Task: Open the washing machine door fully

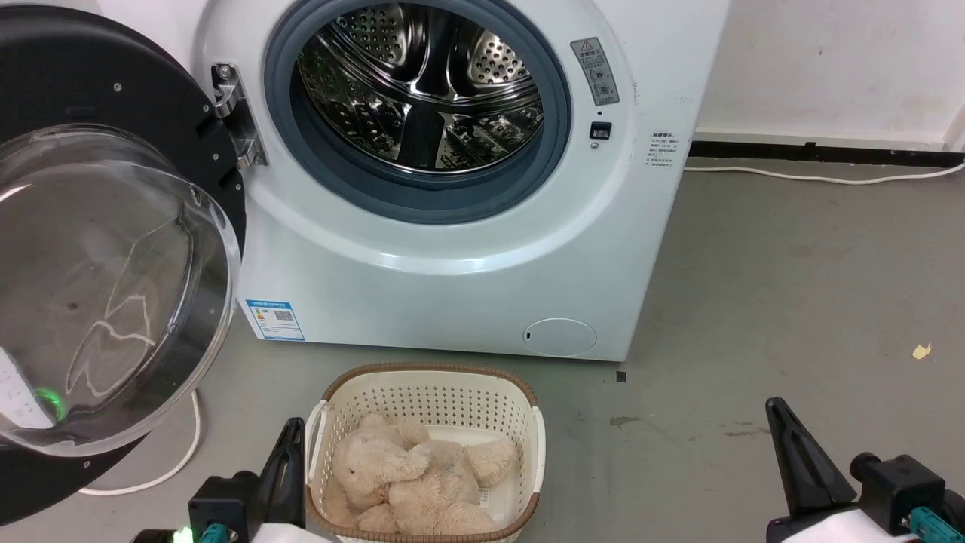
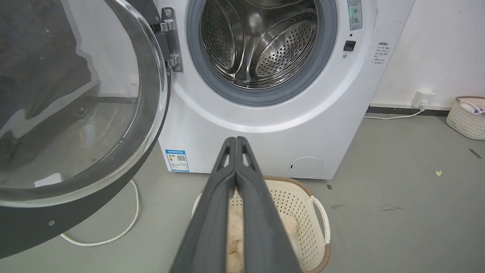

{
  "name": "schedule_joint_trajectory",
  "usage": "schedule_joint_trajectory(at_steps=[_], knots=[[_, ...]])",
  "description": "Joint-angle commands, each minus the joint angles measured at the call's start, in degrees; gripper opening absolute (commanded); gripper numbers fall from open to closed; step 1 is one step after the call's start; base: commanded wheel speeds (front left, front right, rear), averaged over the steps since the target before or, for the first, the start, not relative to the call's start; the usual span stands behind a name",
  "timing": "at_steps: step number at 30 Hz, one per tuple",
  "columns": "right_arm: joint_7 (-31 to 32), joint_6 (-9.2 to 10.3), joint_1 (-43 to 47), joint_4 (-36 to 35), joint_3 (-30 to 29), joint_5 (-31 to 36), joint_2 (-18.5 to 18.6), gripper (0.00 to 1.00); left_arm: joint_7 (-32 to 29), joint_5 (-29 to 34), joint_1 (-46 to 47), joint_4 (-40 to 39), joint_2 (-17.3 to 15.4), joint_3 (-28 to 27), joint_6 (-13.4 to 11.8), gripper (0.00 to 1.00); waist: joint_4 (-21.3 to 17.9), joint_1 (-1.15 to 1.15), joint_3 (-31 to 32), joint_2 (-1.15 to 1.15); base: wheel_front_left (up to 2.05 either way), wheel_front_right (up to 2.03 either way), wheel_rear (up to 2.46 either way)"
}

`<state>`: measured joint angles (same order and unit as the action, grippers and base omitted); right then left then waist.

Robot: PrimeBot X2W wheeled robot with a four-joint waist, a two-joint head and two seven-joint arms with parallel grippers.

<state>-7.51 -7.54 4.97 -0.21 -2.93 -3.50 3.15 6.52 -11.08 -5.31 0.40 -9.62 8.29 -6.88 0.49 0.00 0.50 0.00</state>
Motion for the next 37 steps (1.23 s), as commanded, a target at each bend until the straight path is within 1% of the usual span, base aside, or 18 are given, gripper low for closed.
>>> schedule_joint_trajectory(at_steps=[1, 37], knots=[[0.4, 0.02, -1.0, 0.1, 0.2, 0.4, -0.1, 0.00, -0.3, 0.8, 1.2, -0.1, 0.5, -0.5, 0.5, 0.00, 0.0, 0.00, 0.0, 0.00, 0.00, 0.00, 0.00], [3.7, 0.04, -2.8, 0.1, 1.5, 1.8, -0.2, 0.00, -3.2, 5.5, 3.1, -0.3, 3.4, -4.1, 3.4, 0.00, -0.2, 0.00, -0.2, 0.00, 0.00, 0.00, 0.00]])
